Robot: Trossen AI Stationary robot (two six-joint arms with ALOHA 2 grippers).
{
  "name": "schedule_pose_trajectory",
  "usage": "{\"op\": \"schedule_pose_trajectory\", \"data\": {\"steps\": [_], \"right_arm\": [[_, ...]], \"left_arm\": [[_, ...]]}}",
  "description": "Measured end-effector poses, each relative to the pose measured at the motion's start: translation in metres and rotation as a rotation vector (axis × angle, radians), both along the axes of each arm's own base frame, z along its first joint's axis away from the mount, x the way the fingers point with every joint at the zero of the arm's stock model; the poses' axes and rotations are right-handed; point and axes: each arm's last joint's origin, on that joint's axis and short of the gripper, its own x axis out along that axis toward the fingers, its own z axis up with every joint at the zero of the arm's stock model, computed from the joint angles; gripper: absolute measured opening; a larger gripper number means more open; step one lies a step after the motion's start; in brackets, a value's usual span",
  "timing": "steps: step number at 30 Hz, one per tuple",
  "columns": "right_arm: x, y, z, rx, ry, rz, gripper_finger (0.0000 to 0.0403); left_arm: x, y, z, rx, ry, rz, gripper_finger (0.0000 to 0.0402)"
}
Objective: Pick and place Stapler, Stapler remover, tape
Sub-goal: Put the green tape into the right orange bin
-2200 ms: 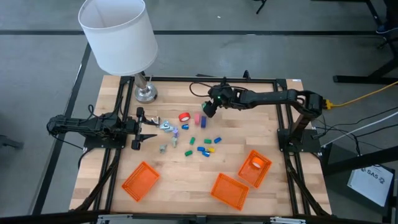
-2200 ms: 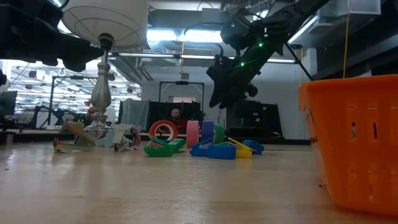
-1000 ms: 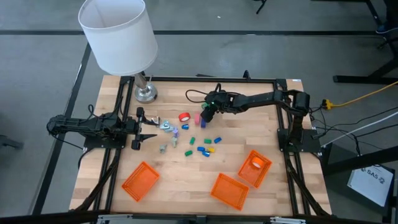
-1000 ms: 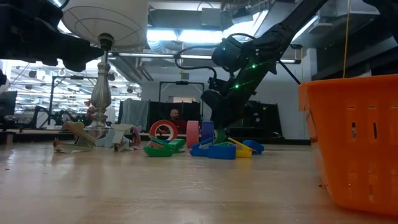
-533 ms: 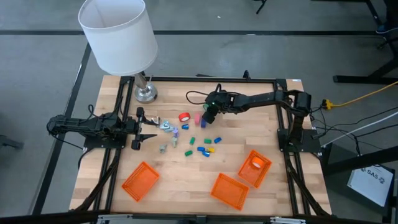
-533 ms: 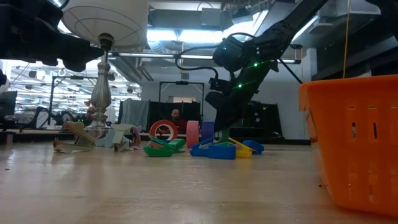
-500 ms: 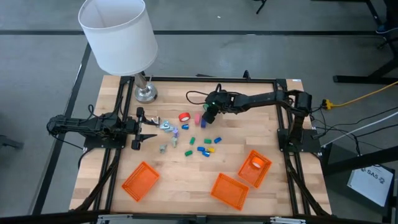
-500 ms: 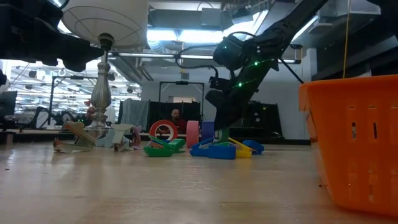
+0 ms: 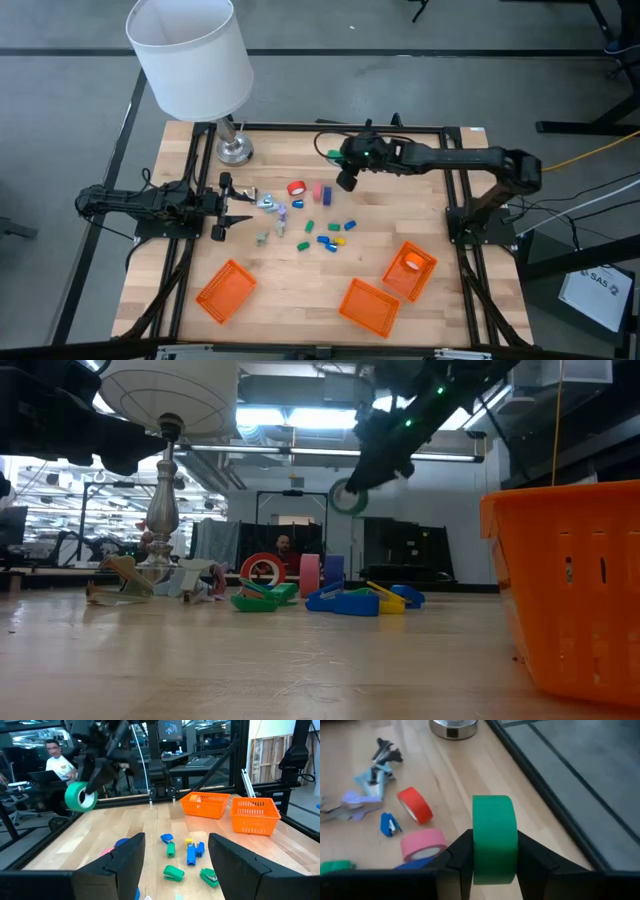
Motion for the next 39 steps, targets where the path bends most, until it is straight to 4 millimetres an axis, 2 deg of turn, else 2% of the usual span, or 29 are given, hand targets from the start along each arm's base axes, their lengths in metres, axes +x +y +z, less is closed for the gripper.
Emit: {"op": "schedule_pose_trajectory", "data": {"steps": [8, 11, 24, 27, 34, 39], "right_arm": [[-0.025, 0.01, 0.02, 0.044, 0.046, 0.096, 0.0114], [-0.031, 0.018, 0.02, 0.064, 0.042, 0.095, 0.0114], [-0.084, 0.091, 0.003, 0.293, -0.03, 0.127, 0.0115], [-0.093, 0.108, -0.001, 0.334, -0.028, 0.088, 0.0115], [-0.113, 0.139, -0.007, 0.422, 0.155, 0.054, 0.0115], [-0.124, 0.16, -0.009, 0.552, 0.26, 0.091, 0.0115]], "left_arm": [[0.0, 0.0, 0.0, 0.0, 0.0, 0.0, 0.0215], [0.0, 0.0, 0.0, 0.0, 0.0, 0.0, 0.0217], [0.0, 0.0, 0.0, 0.0, 0.0, 0.0, 0.0215], [0.0, 0.0, 0.0, 0.0, 0.0, 0.0, 0.0215], [0.0, 0.0, 0.0, 0.0, 0.0, 0.0, 0.0215], [0.0, 0.0, 0.0, 0.0, 0.0, 0.0, 0.0216]]}}
